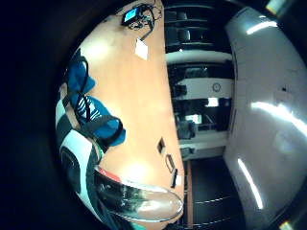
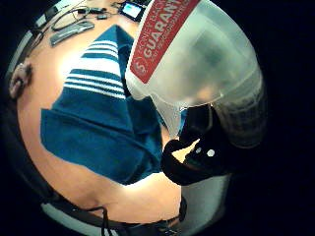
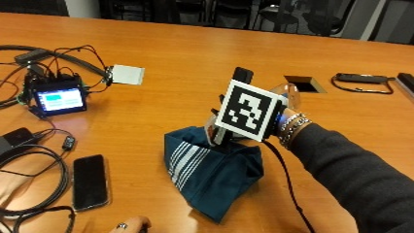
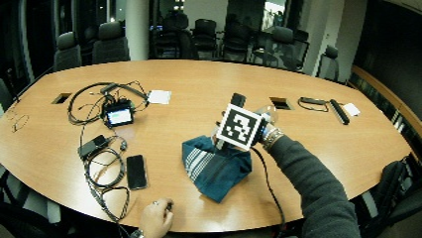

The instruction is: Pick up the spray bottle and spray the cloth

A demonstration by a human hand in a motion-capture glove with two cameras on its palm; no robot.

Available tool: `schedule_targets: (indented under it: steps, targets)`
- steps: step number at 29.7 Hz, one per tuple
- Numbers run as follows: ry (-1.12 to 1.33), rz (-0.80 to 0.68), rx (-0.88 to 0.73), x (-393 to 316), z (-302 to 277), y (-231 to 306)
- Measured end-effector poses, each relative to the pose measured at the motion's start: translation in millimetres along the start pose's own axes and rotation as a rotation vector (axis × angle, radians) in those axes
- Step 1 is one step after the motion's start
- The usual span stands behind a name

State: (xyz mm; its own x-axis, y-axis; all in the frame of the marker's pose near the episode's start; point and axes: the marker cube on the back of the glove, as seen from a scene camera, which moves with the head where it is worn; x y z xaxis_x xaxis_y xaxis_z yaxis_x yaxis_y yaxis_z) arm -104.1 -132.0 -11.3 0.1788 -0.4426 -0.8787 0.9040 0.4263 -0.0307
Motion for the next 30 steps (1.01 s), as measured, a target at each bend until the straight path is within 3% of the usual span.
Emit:
schedule_targets:
  steps: [6, 18, 30]
  targets:
    - [-0.004, 0.018, -0.001, 1, 0, 1]
    - [-0.134, 0.2, 0.084, 41, -48, -26]
    - [-0.454, 0.528, 0.278, 72, -90, -69]
